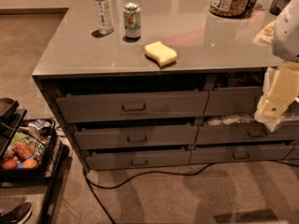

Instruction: Open middle drawer

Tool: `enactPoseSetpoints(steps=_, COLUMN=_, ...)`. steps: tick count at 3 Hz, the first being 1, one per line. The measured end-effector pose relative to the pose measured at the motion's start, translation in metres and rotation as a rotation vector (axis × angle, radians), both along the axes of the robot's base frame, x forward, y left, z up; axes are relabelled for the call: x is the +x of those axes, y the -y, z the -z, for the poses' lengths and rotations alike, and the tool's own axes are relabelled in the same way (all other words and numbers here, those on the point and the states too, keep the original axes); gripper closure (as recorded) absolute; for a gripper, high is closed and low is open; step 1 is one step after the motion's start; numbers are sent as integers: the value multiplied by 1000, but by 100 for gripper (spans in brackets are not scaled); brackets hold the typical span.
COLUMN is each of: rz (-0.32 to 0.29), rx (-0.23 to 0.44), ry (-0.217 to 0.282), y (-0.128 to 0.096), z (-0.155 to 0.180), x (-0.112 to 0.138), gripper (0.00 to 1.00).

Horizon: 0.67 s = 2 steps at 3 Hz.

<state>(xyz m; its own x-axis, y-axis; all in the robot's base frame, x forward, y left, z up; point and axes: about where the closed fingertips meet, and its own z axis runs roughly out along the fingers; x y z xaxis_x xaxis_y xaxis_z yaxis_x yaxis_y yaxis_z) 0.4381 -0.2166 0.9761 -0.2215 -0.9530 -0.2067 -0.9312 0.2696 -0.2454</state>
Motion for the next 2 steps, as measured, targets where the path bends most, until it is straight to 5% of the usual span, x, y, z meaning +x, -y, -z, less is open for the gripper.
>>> enactPoseSetpoints(steps=2, rz=-17, rx=59, ry=66, y=-5, z=4, x=4, gripper=0)
